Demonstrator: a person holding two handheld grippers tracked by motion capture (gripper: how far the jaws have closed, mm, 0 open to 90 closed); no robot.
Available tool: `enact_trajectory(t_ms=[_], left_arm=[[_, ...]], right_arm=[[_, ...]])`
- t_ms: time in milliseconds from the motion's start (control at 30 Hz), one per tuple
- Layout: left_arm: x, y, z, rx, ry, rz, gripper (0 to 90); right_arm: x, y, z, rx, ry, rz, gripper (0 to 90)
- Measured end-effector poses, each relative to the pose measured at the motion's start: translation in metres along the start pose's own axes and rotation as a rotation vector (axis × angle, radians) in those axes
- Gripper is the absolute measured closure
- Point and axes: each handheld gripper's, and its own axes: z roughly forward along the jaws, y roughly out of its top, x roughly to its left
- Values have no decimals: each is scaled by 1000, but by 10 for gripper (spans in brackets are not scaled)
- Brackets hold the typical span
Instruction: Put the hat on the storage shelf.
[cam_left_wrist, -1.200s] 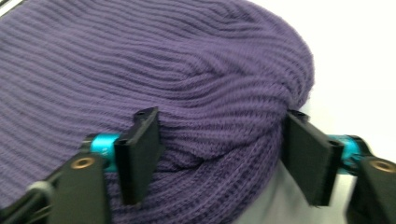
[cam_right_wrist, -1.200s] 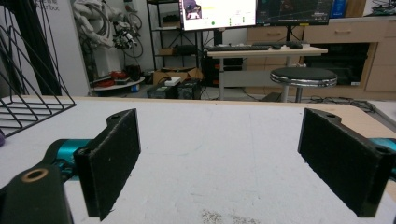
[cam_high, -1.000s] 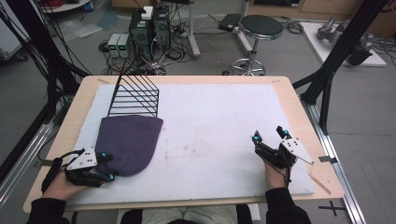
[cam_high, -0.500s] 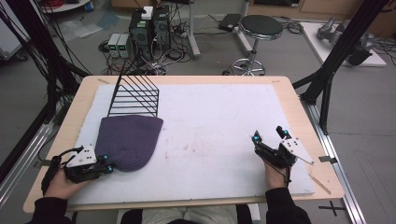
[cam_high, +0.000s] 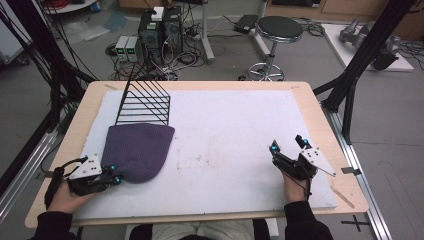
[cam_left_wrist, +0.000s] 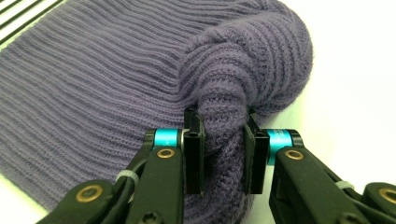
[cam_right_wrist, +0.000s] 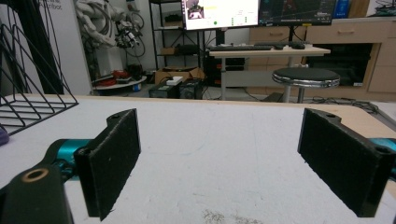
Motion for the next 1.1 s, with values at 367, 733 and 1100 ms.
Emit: enact_trajectory(t_ms=[367, 733, 1100], left_arm=[[0, 6, -14, -144, 200, -68, 746], [-6, 31, -21, -325, 386, -94, 747], [-19, 75, -18, -420, 506, -73, 746]], right_arm=[[0, 0, 0, -4, 3, 4, 123], [0, 0, 0, -4, 6, 3, 123], [1, 0, 0, -6, 9, -5, 123]])
